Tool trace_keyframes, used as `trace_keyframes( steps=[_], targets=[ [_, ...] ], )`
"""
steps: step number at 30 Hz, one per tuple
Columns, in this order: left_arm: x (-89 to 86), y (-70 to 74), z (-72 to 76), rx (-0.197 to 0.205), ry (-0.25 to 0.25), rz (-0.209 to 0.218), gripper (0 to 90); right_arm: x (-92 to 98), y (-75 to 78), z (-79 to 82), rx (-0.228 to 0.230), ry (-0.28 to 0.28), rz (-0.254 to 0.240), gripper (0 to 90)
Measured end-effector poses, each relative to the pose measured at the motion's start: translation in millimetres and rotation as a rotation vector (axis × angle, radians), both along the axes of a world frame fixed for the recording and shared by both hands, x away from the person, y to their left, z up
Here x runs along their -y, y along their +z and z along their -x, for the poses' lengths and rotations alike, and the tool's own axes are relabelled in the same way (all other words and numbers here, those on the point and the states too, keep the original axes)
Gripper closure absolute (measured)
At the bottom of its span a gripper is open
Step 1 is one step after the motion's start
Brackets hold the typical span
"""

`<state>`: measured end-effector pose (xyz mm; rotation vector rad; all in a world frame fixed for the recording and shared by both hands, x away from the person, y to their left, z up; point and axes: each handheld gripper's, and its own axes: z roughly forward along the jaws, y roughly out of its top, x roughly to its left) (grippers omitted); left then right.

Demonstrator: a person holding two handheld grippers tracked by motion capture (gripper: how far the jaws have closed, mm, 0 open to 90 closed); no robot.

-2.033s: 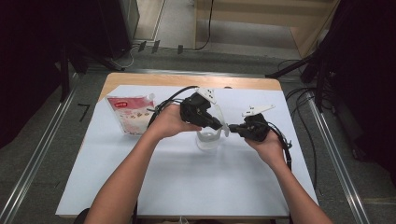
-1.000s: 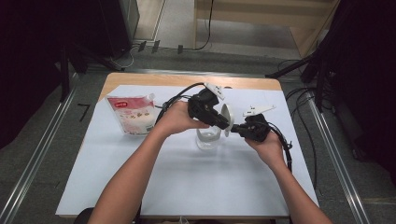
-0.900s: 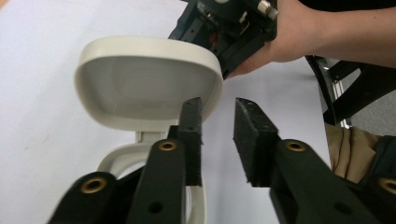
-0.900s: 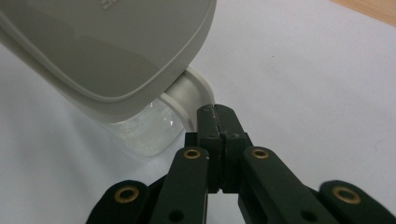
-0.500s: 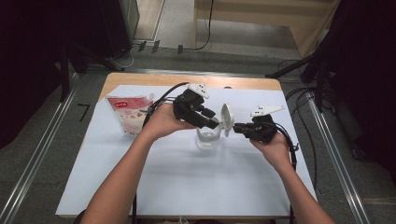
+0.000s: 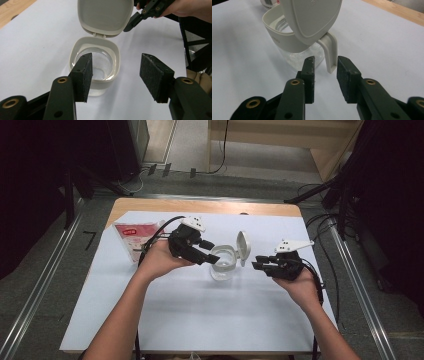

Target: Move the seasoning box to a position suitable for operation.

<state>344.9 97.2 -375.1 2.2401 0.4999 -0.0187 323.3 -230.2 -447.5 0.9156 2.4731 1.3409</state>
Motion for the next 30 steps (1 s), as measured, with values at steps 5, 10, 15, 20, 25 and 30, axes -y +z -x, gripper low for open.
trace_keyframes(
  steps=[5, 10, 15, 20, 25, 30],
  targets=[
    [-7.6, -2.0, 6.7, 0.003, 0.02, -0.016, 44.3, 5.5, -2.3, 4.1, 0.0, 0.001, -0.008, 65.0],
    [-16.4, -6.8, 15.1, 0.002, 0.039, -0.027, 43.2, 8.5, -2.1, 10.0, 0.004, -0.005, 0.001, 57.6],
    [-26.1, -8.2, 21.7, -0.01, 0.058, -0.03, 42.9, 10.9, -3.6, 11.7, 0.017, -0.017, 0.013, 53.7],
    [-37.1, -6.0, 26.4, -0.003, 0.085, -0.025, 42.8, 9.3, -4.2, 10.3, 0.024, -0.015, 0.008, 53.5],
    [-49.4, -5.9, 32.0, 0.007, 0.095, -0.013, 42.5, 7.4, -5.6, 9.4, 0.025, -0.012, 0.016, 53.5],
    [-63.3, -7.6, 36.3, -0.004, 0.111, -0.024, 39.7, 8.8, -4.9, 6.0, 0.036, -0.01, 0.013, 53.1]
  ],
)
